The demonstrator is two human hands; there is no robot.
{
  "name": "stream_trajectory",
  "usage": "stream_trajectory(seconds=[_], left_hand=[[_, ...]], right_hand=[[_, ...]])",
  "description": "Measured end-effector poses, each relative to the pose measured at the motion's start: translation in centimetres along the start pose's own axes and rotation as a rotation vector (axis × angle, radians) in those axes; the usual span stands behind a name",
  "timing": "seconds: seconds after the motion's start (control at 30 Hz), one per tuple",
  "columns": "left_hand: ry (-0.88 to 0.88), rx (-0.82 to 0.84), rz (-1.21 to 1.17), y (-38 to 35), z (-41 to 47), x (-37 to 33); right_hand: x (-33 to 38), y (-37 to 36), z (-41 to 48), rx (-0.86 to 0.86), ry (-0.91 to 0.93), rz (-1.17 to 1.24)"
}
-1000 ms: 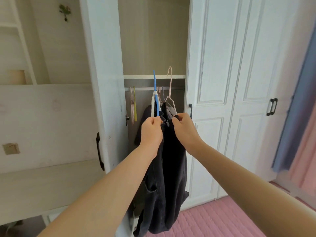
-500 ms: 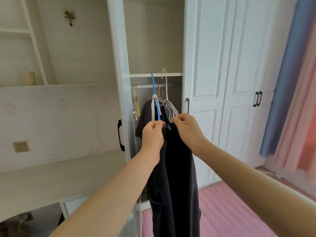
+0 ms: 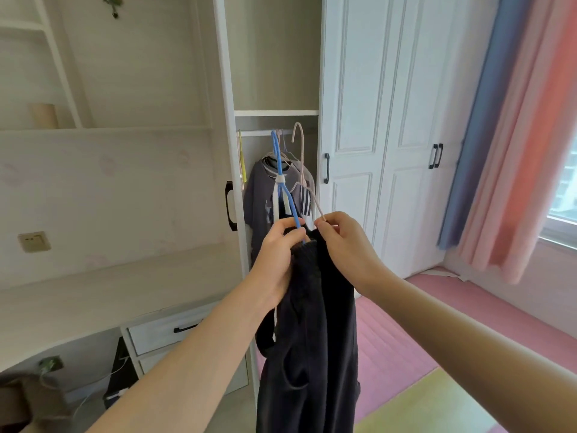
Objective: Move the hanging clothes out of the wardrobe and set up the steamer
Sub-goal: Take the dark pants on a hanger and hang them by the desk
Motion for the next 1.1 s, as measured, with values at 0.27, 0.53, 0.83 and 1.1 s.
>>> stream_trajectory(seconds=[0.27,0.53,0.83,1.1], left_hand=[[-0.030,0.062,0.114,-1.5,-3.9,-0.4],[-0.031,-0.130,0.105,-3.8,-7.7,0.0],[-0.011,-0.260,-0.215,-4.3,-11.8,-0.4],[-0.128,-0.304,-0.026,-2.3,-16.1,-3.9]], right_hand=[[1.4,2.2,-5.6,0.101,0.065,-0.025],[0.6,4.8,-10.3,0.280,0.071,-0.058],[-1.1,6.8,-14.0,0.460,0.159,-0.038],[0.4,5.1,-15.1,0.640,0.288,0.051]])
Point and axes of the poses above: each hand's wrist, its own z-axis towards the middle knuckle, its own y-axis out of the back of the hand, x = y × z, the point moved 7 cm from there along z, towards the middle knuckle, and after that the axes turned 3 degrees about -y, right-handed, at the moved point
